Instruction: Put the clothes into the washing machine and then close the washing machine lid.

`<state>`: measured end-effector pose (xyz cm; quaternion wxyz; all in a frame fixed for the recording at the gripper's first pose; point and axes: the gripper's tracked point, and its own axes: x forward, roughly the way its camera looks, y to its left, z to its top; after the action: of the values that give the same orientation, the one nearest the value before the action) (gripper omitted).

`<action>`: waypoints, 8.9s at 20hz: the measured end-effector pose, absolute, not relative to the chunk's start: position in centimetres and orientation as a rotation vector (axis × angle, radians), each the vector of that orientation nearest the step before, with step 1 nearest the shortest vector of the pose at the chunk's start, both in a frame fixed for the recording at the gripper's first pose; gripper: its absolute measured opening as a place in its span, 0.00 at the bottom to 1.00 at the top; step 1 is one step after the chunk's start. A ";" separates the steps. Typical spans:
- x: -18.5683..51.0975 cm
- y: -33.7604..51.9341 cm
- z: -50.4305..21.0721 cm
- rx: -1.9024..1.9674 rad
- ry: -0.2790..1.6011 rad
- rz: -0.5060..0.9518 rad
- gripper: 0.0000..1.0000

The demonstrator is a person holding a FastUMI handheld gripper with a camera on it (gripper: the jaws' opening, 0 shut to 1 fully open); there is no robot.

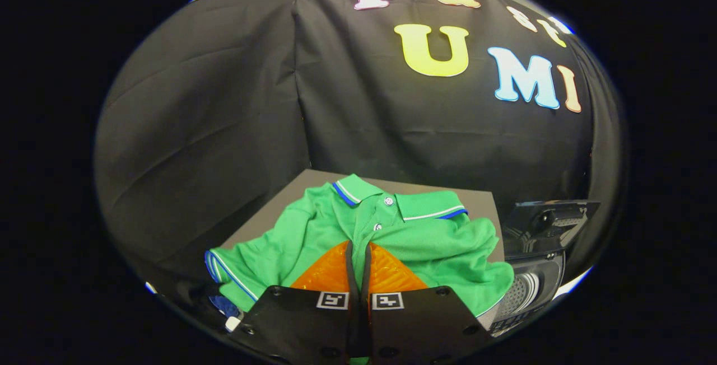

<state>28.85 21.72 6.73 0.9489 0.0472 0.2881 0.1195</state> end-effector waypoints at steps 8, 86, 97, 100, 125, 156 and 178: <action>29.6 18.5 12.6 0.075 0.472 0.253 0.01; 26.5 -16.8 -24.4 0.164 0.960 -0.080 0.01; 25.8 -16.6 -25.6 0.219 1.002 -0.072 0.21; 25.8 -17.4 -25.3 0.225 0.997 -0.101 0.77; 30.4 -18.2 -3.1 0.168 0.643 -0.071 0.98; 40.5 -17.4 -3.9 0.079 0.565 -0.075 0.99; 24.8 -14.5 -8.1 -0.043 0.376 -0.117 1.00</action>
<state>24.85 -14.53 -8.08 0.9804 -0.0216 0.1870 -0.0583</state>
